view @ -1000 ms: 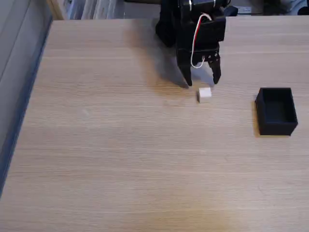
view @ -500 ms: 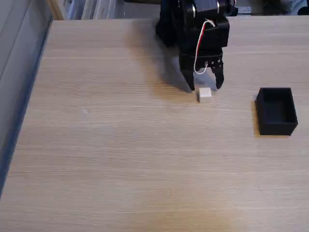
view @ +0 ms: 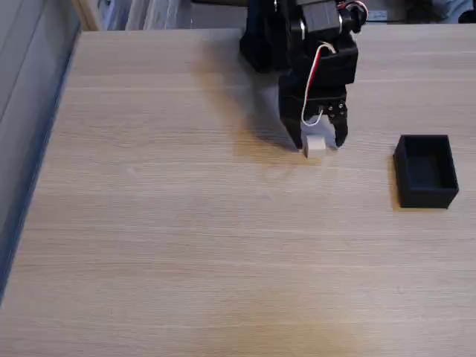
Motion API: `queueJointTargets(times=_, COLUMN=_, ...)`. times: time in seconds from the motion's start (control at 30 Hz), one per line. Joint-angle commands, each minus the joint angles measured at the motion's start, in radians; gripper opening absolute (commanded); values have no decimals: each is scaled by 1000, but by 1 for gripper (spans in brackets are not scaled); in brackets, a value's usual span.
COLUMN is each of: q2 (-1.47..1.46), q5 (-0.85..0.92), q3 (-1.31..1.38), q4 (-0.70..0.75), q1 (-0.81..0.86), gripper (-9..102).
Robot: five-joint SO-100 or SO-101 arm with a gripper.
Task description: Pick a white block and place it in the black box.
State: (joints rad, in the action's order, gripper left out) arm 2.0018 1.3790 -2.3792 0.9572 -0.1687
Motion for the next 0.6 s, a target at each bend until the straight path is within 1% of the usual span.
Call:
queueJointTargets(times=0.0, q2=-9, q5=-6, q3=40, q4=-12, q1=-8, gripper=29)
queueJointTargets(times=0.13, q2=-12, q5=-5, q3=37, q4=-18, q1=-6, gripper=28)
queueJointTargets(times=0.23, q2=-12, q5=8, q3=31, q4=-18, q1=-5, gripper=25)
queueJointTargets(times=0.33, q2=-12, q5=15, q3=29, q4=-18, q1=-6, gripper=16)
queueJointTargets(times=0.47, q2=-14, q5=25, q3=28, q4=-12, q1=-8, gripper=10)
queueJointTargets(times=0.57, q2=-15, q5=28, q3=26, q4=-6, q1=-3, gripper=3)
